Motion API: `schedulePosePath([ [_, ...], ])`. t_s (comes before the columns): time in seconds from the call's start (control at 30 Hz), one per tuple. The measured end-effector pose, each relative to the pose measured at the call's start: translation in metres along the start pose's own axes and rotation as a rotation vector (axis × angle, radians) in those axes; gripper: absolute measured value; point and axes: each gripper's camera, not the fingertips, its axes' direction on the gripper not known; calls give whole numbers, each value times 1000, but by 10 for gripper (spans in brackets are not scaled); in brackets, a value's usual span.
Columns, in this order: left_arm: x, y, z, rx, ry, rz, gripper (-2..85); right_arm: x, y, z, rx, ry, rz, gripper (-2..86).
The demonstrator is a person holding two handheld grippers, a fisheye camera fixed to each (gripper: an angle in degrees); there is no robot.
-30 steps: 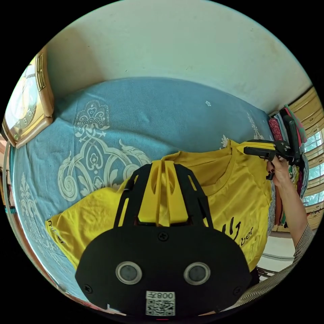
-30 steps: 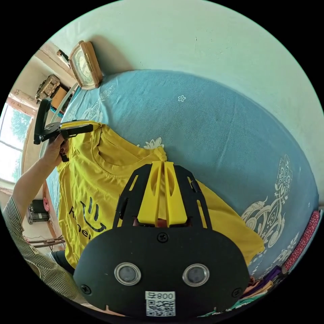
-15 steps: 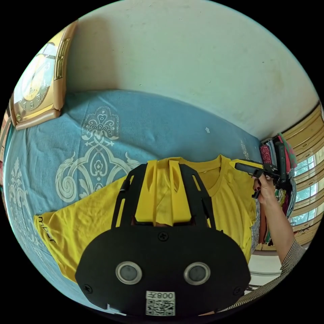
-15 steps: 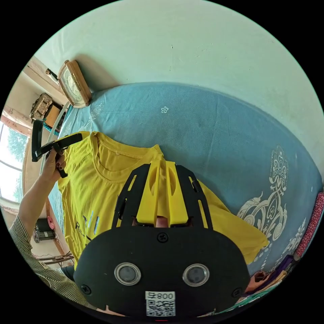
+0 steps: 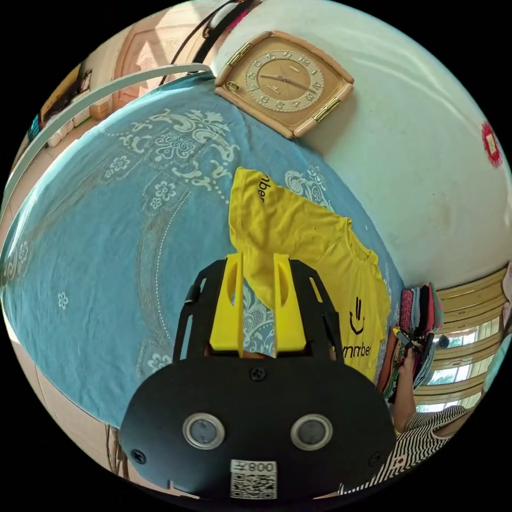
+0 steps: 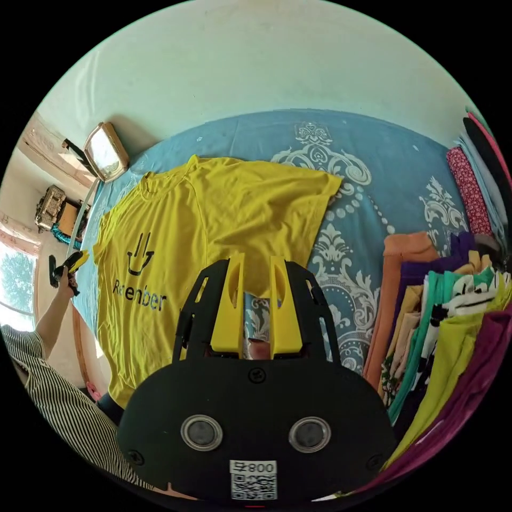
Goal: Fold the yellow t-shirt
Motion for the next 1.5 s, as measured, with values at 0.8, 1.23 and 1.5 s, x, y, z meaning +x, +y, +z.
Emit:
schedulePosePath([
  [0.8,-80,43,-147,-15,86,-166,65,42,95,-25,-5,32,210,88],
  [1.23,-69,22,-223,37,66,-130,10,60,78,2,-103,97,226,18],
  [1.5,-72,36,-231,6,40,-210,18,101,80,13,-132,12,347,46],
])
